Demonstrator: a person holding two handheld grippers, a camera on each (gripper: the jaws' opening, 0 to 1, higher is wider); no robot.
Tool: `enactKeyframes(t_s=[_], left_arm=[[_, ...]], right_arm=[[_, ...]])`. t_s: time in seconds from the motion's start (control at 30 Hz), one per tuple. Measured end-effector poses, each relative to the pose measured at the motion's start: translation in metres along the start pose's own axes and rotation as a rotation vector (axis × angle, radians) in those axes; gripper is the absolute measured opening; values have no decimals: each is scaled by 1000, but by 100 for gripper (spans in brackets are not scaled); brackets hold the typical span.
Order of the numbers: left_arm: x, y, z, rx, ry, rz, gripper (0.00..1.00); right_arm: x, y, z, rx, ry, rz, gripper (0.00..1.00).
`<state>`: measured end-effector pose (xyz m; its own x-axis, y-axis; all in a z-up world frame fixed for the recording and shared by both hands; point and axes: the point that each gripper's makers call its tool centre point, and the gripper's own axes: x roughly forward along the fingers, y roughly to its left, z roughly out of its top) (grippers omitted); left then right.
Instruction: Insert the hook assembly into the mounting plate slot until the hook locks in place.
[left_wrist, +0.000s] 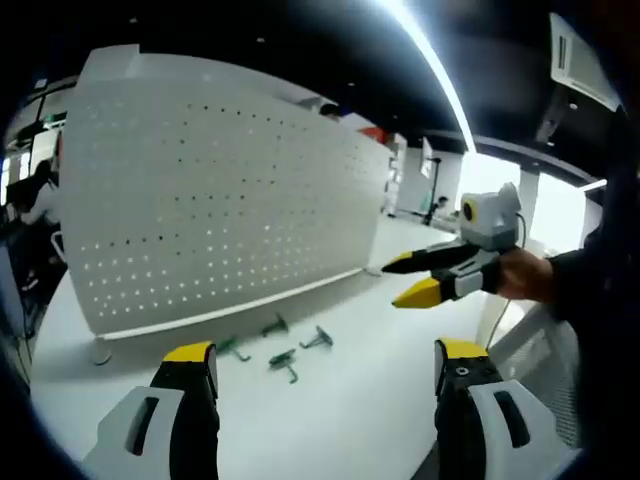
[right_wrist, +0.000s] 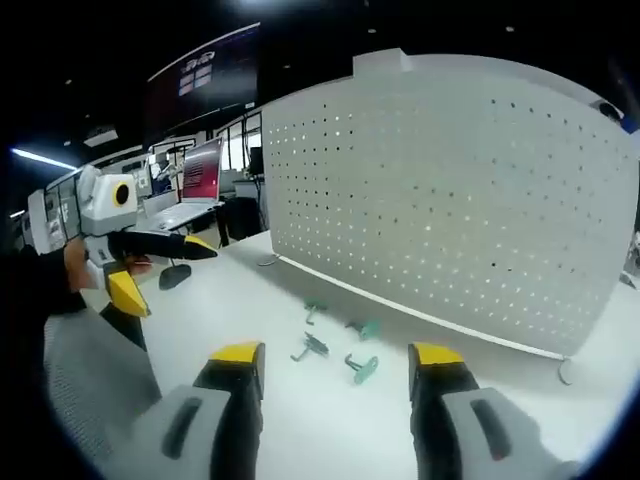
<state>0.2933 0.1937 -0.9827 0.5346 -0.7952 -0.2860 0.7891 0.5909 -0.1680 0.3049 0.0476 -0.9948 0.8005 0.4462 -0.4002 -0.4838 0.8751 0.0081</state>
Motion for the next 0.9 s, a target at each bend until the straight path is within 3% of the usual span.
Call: enactKeyframes(t_s=[0.9], left_arm=[[3, -5, -3, 0, 12, -22, 91]], right_arm=[[5, -5, 6, -10, 4, 1, 53]])
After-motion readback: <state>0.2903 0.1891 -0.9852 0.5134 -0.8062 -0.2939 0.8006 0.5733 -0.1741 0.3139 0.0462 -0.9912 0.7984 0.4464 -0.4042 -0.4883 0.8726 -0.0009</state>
